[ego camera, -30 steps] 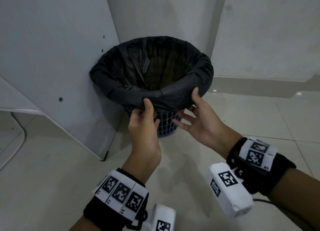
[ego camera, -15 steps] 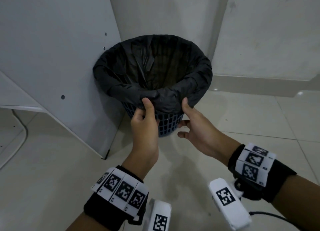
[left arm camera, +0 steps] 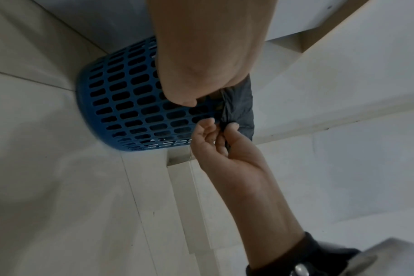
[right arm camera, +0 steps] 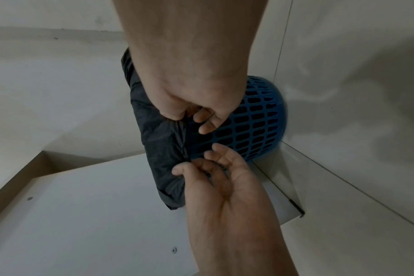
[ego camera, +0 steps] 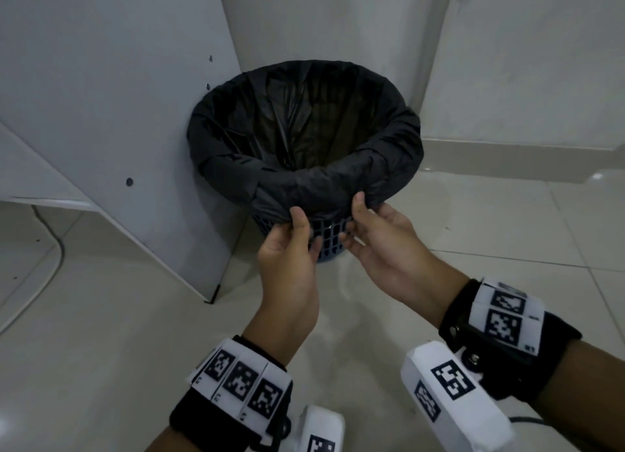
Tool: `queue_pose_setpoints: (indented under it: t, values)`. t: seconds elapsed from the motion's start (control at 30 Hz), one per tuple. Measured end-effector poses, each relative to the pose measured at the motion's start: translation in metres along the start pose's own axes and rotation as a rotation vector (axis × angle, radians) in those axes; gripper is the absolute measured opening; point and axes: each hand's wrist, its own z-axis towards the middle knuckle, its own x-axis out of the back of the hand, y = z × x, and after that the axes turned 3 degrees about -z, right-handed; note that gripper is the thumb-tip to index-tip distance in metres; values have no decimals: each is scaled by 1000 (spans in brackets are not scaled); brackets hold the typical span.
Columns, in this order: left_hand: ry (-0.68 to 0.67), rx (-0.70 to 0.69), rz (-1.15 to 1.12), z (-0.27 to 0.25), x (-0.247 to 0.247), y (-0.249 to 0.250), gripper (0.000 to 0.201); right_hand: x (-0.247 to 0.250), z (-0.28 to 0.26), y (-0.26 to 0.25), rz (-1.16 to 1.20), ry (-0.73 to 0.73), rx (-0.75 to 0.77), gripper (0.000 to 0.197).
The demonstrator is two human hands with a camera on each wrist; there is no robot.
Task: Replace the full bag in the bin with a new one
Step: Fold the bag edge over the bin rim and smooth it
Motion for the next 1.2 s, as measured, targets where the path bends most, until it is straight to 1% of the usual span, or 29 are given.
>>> queue_pose_setpoints:
  t: [0.03,0.1,0.2,0.27,0.3,0.4,0.43,0.53,0.6,0.73,0.77,0.9,0.97,1.03,1.1,1.2]
  values:
    - [-7,14,-18,1,-1,0,24,0,2,-2,14,-3,8,6]
    - [-10,35,-63,3,-2,2,21,1,6,-4,27,-18,12,8]
    - [-3,61,-146,5,-4,6,27,5,9,-6,22,-59,-11,11]
    - [-23,76,-178,5,-4,6,32,9,10,-7,30,-75,-14,11]
    - [-41,87,-177,4,-3,6,31,10,10,-7,35,-81,-11,12]
    - [-67,131,-163,5,-2,4,23,12,12,-7,60,-105,-5,22]
    - [-63,145,-164,6,-3,3,22,12,12,-7,73,-110,-7,23]
    - [-51,191,-175,11,-7,7,20,9,16,-9,99,-105,-8,15]
    - [-41,216,-192,14,-10,11,17,6,18,-11,105,-97,-14,13]
    - [-11,201,-190,14,-15,15,10,2,21,-12,96,-94,-35,14]
    - [10,183,-168,13,-15,14,11,1,22,-12,96,-90,-39,16]
    - [101,92,-130,1,-13,6,37,-2,23,-12,97,-70,-47,18]
    - [124,112,-167,-5,-14,4,45,-2,23,-12,96,-60,-45,17]
    - [149,177,-218,-9,-16,6,52,-3,23,-12,84,-49,-38,15]
    - [170,235,-271,-10,-19,8,53,-3,22,-11,65,-28,-30,12]
    - [163,255,-317,-10,-29,14,39,-3,21,-11,49,2,-17,11]
